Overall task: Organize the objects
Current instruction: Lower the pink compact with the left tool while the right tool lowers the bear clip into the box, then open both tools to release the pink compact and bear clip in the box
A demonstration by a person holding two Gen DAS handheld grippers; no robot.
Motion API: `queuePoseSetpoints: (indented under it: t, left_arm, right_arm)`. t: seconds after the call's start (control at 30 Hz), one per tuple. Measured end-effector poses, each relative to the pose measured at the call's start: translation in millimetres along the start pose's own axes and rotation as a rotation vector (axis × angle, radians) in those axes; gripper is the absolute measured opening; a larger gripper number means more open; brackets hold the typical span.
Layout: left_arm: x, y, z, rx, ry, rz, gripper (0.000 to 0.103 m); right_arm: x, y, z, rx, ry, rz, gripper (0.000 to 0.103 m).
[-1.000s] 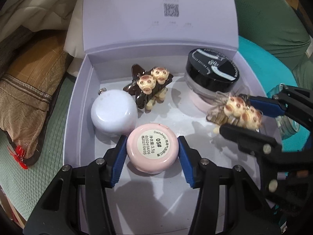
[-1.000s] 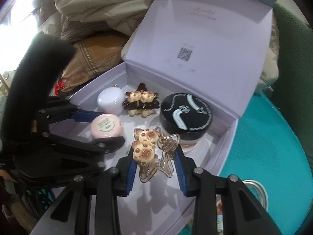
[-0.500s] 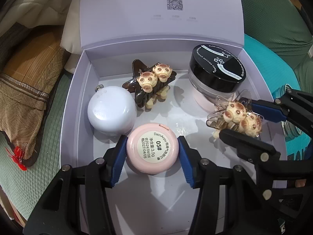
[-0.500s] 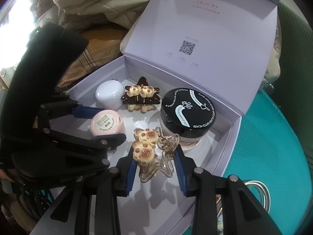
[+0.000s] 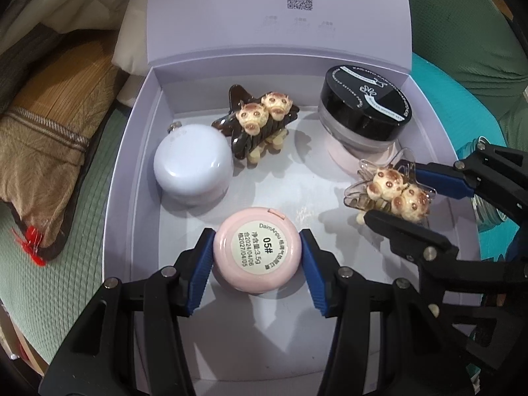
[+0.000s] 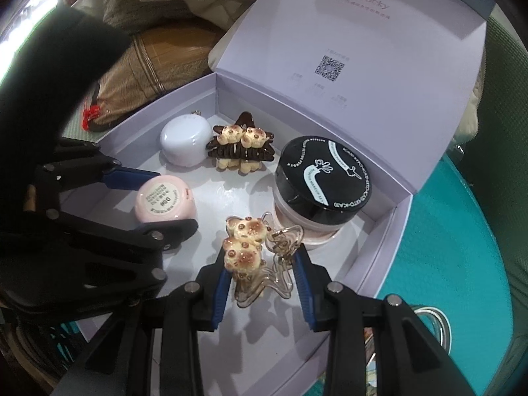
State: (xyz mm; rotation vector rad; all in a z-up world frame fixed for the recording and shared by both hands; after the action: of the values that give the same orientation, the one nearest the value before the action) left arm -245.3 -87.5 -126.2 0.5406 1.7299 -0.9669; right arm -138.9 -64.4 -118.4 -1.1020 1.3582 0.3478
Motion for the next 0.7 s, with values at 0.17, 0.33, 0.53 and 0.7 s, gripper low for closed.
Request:
queuePoseSetpoints:
  t: [0.17,0.33,0.53,0.7]
  left_arm:
    - [-4,8,0,-0.010,-0.008,0.007,0.049]
    - [-11,15,1,-0.016,-0.014,-0.002,0.049]
    - [-19,21,4,-0.049,0.008,-0.023,0.049]
    - [-22,20,2,-0.053,0.020,-0.037,0.049]
  right_arm:
    - [3,2,5,-0.007,-0.019,0.020,0.036]
    - [5,4,11,-0.010,-0.034,0.027,0.037]
    - [2,3,11,0.010,-0.054,-0.009,0.042]
    - [-8,2,7,0.010,0.000,-0.040,0.043]
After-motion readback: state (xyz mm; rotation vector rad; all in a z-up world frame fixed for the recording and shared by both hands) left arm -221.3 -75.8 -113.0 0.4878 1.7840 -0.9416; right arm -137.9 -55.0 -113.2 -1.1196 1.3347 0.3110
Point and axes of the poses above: each gripper's, at about its wrist camera, not at the fingertips, and x roughly the way its jaws point, z to its left, y to its underside, the point moved 5 cm from there along x, roughly the way its jaws point, and after that the axes turned 11 degrees about -x, right-handed, at the moved point
